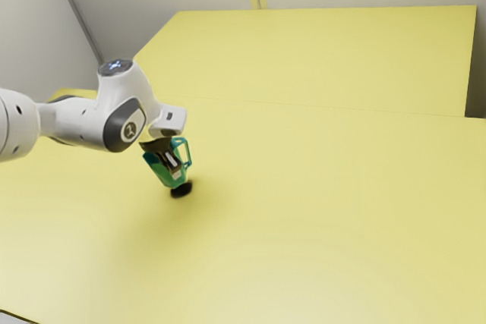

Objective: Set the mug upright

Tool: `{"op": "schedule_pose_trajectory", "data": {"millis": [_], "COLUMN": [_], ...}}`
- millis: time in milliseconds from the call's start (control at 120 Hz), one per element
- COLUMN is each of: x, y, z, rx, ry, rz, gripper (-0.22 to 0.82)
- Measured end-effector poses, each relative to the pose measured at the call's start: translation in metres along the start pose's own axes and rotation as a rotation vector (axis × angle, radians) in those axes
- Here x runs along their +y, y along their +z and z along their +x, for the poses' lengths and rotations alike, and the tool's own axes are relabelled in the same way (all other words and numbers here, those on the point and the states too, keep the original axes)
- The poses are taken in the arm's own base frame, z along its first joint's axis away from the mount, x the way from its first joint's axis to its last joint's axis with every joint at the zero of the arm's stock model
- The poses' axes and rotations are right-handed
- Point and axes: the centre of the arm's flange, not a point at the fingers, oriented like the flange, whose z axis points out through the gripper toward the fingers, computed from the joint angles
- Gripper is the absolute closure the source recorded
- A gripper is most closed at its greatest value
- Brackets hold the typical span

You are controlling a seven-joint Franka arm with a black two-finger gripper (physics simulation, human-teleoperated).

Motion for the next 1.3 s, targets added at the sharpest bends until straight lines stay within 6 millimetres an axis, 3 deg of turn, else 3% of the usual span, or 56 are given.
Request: {"op": "schedule_pose_trajectory", "data": {"millis": [175, 358, 867, 1300], "x": [0.011, 0.005, 0.006, 0.018], "y": [0.008, 0.021, 0.029, 0.027], "z": [-0.015, -0.027, -0.024, -0.016], "rx": [-0.023, -0.048, -0.044, -0.04], "ry": [-0.033, -0.082, -0.141, -0.128], "rz": [-0.006, -0.003, 0.012, 0.006], "gripper": [0.78, 0.78, 0.77, 0.47]}}
